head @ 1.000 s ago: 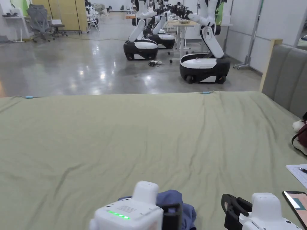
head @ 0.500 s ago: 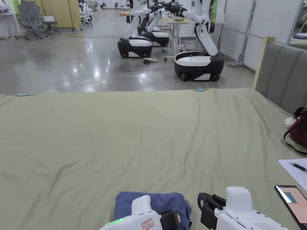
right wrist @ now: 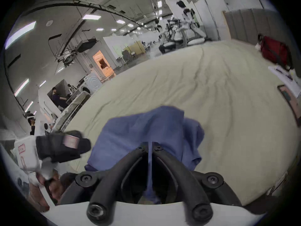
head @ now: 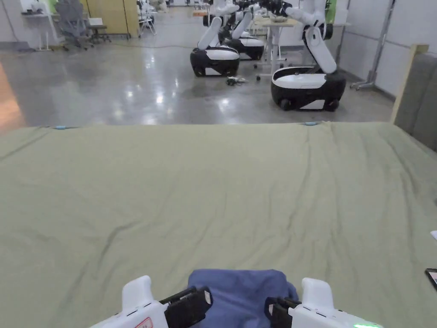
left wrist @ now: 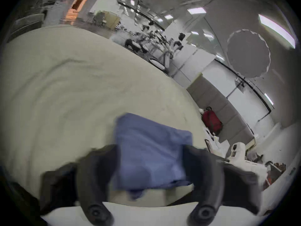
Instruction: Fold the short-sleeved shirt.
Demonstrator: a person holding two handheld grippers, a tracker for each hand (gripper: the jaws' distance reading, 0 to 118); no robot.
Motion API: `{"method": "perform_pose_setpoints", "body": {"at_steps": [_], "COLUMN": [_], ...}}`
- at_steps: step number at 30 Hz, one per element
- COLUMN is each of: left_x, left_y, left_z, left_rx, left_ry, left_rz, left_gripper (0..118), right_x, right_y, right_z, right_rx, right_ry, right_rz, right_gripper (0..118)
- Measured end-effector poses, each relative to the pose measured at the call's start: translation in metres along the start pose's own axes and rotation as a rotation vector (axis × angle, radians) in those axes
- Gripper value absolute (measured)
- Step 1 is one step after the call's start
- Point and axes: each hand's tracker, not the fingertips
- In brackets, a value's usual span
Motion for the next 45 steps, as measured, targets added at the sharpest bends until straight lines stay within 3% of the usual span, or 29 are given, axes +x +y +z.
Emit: {"method": "perform_pose_setpoints", "body": {"at_steps": [2,5,7,10,11,13,14,16,19,21,28,36,40,45], "left_x": [-0.026,-0.053,-0.066,-0.052,-0.045,-0.029,-0.022,-0.012,-0.006,-0.016,-0.113,-0.297,-0.37,-0.399], "left_y": [0.003,-0.003,-0.012,-0.012,-0.012,-0.017,-0.018,-0.006,0.017,0.038,0.119,0.192,0.224,0.233], "left_z": [0.004,-0.013,-0.039,-0.065,-0.076,-0.096,-0.102,-0.093,-0.077,-0.063,0.017,0.124,0.17,0.174], "left_rx": [-0.012,-0.119,-0.177,-0.145,-0.18,-0.252,-0.255,-0.226,-0.219,-0.222,-0.083,-0.036,0.021,0.023], "left_ry": [0.008,-0.157,-0.292,-0.369,-0.36,-0.211,-0.169,-0.159,-0.069,-0.072,0.117,0.409,0.471,0.47], "left_rz": [0.077,0.286,0.433,0.452,0.452,0.381,0.353,0.345,0.161,0.175,0.094,0.238,0.315,0.337], "left_gripper": [100,100,100,98,92,40,31,31,31,30,30,30,30,30], "right_x": [0.007,0.018,0.017,0.009,0.008,0.007,0.007,0.006,-0.002,-0.012,-0.055,-0.108,-0.126,-0.137], "right_y": [-0.006,-0.006,-0.004,-0.004,-0.004,-0.005,-0.005,-0.004,-0.003,0.0,0.006,0.01,0.01,0.008], "right_z": [-0.001,0.0,0.0,0.005,0.006,0.007,0.007,0.01,0.016,0.018,-0.007,-0.049,-0.062,-0.07], "right_rx": [0.017,0.023,0.022,0.017,0.019,0.022,0.021,0.017,0.027,0.025,0.003,-0.036,-0.061,-0.084], "right_ry": [-0.068,-0.016,-0.015,-0.019,-0.016,-0.015,-0.023,-0.019,-0.032,-0.031,-0.026,0.025,0.034,0.029], "right_rz": [-0.032,-0.142,-0.123,-0.075,-0.07,-0.062,-0.059,-0.059,-0.009,0.012,0.078,0.12,0.156,0.196], "right_gripper": [8,8,8,8,8,8,8,9,9,9,9,10,10,10]}}
